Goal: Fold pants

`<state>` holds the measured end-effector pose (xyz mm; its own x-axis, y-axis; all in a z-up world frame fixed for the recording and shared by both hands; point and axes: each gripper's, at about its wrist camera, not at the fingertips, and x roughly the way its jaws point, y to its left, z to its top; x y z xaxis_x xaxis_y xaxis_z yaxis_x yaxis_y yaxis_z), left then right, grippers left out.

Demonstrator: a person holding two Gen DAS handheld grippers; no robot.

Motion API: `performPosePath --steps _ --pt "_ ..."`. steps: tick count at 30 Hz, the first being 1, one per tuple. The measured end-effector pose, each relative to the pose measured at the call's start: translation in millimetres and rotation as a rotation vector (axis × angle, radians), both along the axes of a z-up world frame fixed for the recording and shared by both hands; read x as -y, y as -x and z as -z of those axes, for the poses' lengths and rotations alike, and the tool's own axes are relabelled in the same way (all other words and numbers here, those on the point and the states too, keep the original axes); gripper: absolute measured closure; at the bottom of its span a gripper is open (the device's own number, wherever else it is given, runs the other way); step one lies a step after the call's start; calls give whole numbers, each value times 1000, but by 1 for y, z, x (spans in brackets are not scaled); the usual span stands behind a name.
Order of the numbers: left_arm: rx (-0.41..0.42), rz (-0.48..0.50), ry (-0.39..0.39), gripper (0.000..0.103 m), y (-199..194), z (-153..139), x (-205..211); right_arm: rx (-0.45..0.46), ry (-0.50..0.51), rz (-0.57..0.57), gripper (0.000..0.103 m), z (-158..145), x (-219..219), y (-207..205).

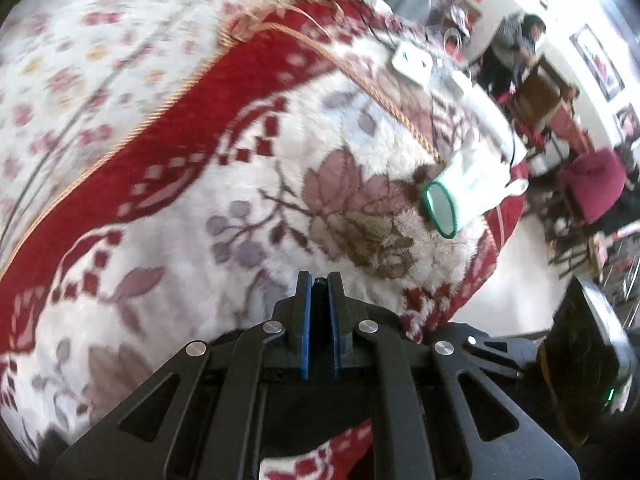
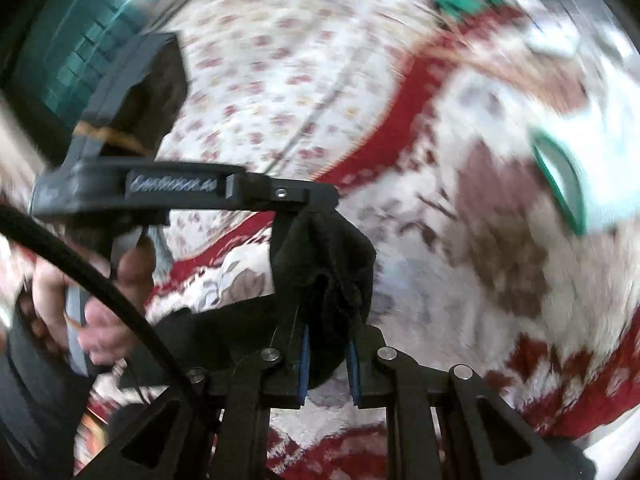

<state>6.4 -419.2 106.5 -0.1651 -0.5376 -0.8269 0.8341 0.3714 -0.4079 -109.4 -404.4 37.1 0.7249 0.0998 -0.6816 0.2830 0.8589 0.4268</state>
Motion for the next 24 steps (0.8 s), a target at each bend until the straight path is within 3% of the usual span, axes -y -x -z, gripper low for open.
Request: performPosePath --steps 3,9,12,19,24 --pt "2 -51 21 97 -18 11 -38 19 147 -81 89 -20 -49 -9" --pt "2 -165 33 97 -43 15 -135 38 252 -191 89 -25 -130 -32" --pt "-35 -228 60 97 -58 28 -186 41 318 -224 89 -18 -171 -41" --pt "-131 -391 187 97 -89 50 -291 94 400 -259 89 -2 -259 -67" --pt "-173 -471 286 97 -103 57 -336 136 404 -266 89 -5 -285 -79"
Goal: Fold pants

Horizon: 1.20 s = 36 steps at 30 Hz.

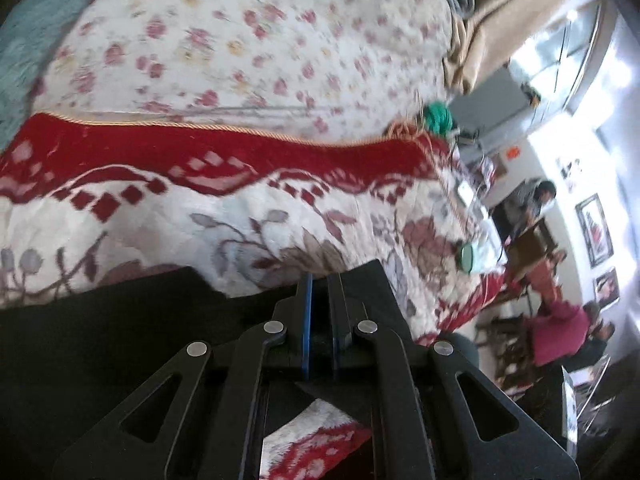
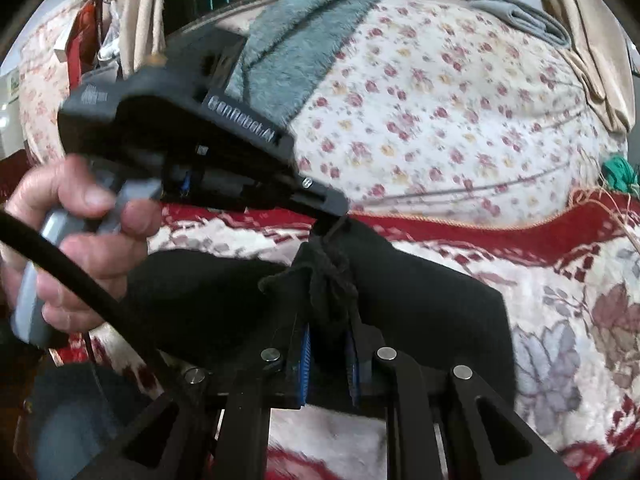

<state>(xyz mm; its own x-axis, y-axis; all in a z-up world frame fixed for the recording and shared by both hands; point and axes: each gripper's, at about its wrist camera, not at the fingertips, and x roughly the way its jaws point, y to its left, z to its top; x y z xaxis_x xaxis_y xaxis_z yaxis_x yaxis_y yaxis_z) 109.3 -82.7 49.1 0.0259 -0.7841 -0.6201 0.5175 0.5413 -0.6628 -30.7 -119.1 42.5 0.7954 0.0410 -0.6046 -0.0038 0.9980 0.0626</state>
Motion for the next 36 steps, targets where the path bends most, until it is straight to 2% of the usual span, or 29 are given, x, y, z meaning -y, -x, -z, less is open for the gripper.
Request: performPosePath --steps 4,8,10,16,18,23,26,27,29,31,33,36 --pt "-25 -47 68 97 -10 6 -24 16 -35 3 89 -3 -1 -11" --pt "-24 -95 74 97 -13 12 -43 13 -44 -1 89 -3 -10 -23" --pt "-16 -157 84 97 -14 13 -60 8 -39 -10 89 -3 -19 -26" --pt "-84 -459 288 97 -16 21 -137 -38 24 -31 89 13 -56 -47" --pt "-95 -525 316 97 -12 27 -151 -69 53 -24 89 26 -67 -54" --pt "-61 -616 315 97 -5 26 -165 -163 111 -14 89 61 -81 -66" --pt "-51 -617 308 97 -6 25 -163 -150 136 -14 87 67 -85 -62" --pt "-53 -602 295 97 -7 25 -159 -145 136 -18 83 68 -85 -61" --pt "-50 -582 260 97 -7 26 -152 -136 130 -70 53 71 -91 -60" --pt "-35 -577 226 97 -5 24 -146 -132 136 -83 52 70 -91 -58" --pt "-31 -576 225 97 -4 24 -145 -125 123 -97 52 66 -90 -54" --pt "-27 -594 203 97 -4 22 -142 -91 62 -142 52 51 -86 -39"
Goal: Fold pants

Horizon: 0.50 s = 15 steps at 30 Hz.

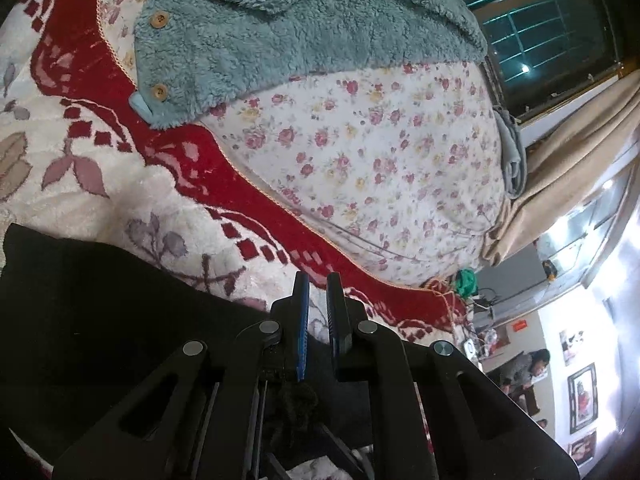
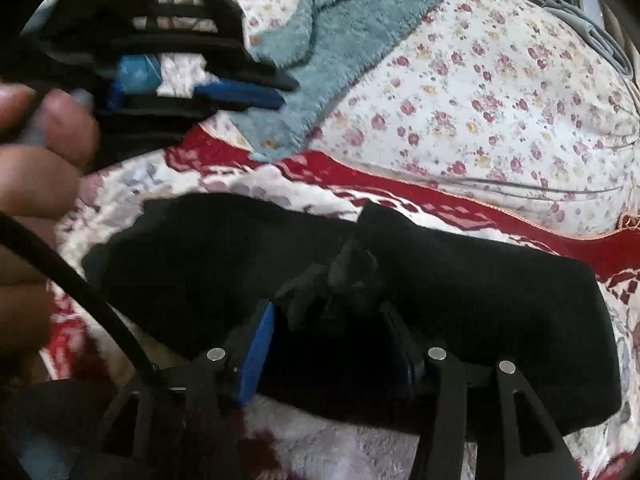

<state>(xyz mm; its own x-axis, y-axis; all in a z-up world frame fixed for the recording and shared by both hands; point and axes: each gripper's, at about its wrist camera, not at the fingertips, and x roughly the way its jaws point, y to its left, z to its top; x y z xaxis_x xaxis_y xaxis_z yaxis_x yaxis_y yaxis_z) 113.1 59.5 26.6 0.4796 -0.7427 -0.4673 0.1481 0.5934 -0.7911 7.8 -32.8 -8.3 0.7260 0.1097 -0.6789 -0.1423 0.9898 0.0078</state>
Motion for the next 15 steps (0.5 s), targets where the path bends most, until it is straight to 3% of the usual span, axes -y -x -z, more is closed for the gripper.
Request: performPosePath --steps 4,9,11,15 --pt "1 8 -28 97 4 -8 16 125 -41 -9 52 -33 24 36" --pt "-7 102 -108 97 21 -15 76 209 -68 154 52 -56 116 47" --pt "-33 125 -159 97 30 -11 104 206 -79 190 52 -58 159 43" --pt "-78 120 -253 97 43 15 145 117 -91 120 52 -47 224 26"
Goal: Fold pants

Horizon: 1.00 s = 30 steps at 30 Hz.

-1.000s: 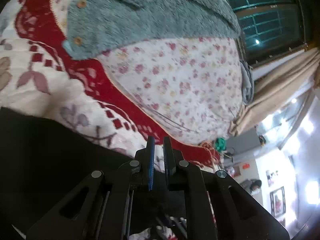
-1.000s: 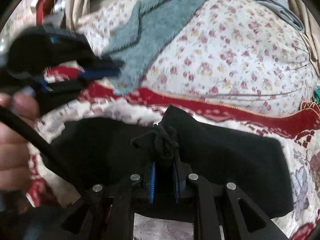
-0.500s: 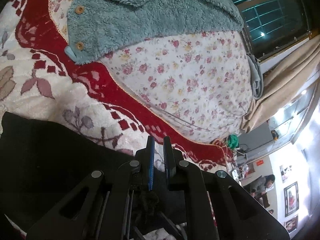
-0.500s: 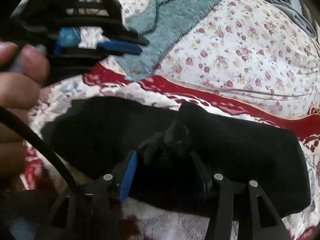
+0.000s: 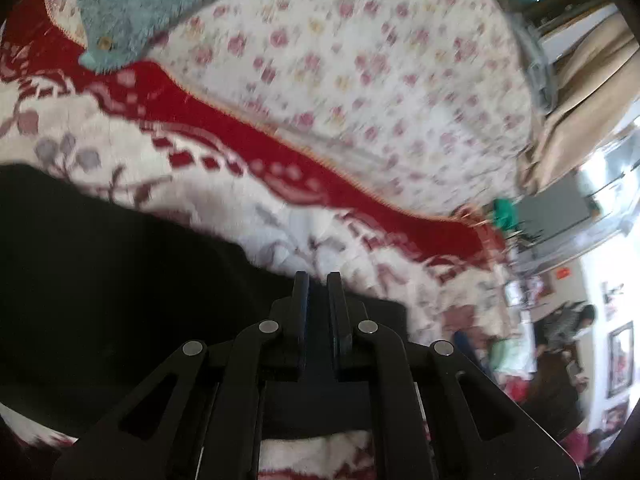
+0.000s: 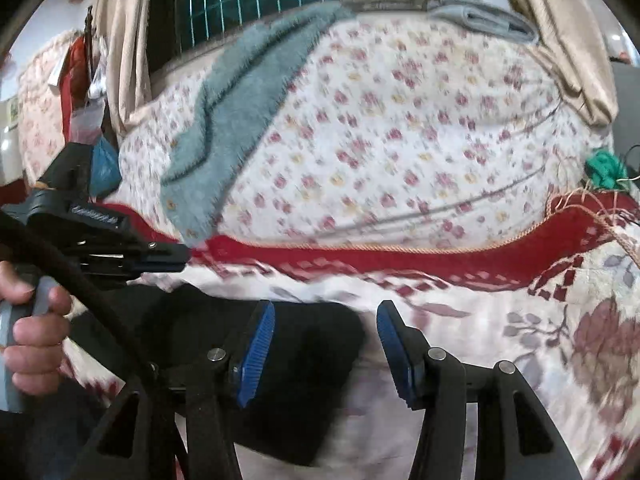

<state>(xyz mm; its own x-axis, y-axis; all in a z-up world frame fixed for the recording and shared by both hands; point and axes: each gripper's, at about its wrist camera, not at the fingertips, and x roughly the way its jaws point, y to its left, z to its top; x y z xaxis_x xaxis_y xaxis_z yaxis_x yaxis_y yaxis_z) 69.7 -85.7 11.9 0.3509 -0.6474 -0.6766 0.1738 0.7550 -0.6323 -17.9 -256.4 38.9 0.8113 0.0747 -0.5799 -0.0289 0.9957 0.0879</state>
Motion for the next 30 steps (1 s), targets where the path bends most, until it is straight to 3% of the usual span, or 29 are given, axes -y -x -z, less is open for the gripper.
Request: performPosePath --steps 2,3,4,6,7,10,12,15,17,21,26,30 --pt "-70 -42 -69 97 0 29 5 -25 6 -39 52 3 16 -6" --pt "-94 -63 -66 98 -1 42 1 -37 -9 -78 52 3 23 -12" --pt "-127 -95 14 98 0 59 -9 -48 -36 -116 52 5 25 -17" --pt "-156 -138 103 98 -1 64 -23 -53 -52 -136 52 7 28 -25" --pt "-160 -135 112 98 -1 63 -25 -44 -72 -141 52 8 29 -31" --pt "-132 -128 86 98 2 62 -23 -91 -238 -201 52 25 26 -52" --pt "-115 -129 69 98 3 61 -22 -135 -287 -265 52 39 18 -60" --pt "-110 -132 65 98 4 60 -21 -295 -218 -284 44 82 9 -74" --pt "-113 -133 72 98 4 58 -20 -281 -328 -271 39 89 24 -74" --pt "-122 -142 87 98 3 56 -21 -241 -248 -249 40 66 16 -61" --pt "-65 -169 49 98 13 39 -26 -75 -224 -284 40 15 9 -17" --pt "21 -217 22 97 30 22 -35 -111 -201 -396 40 25 -14 -5"
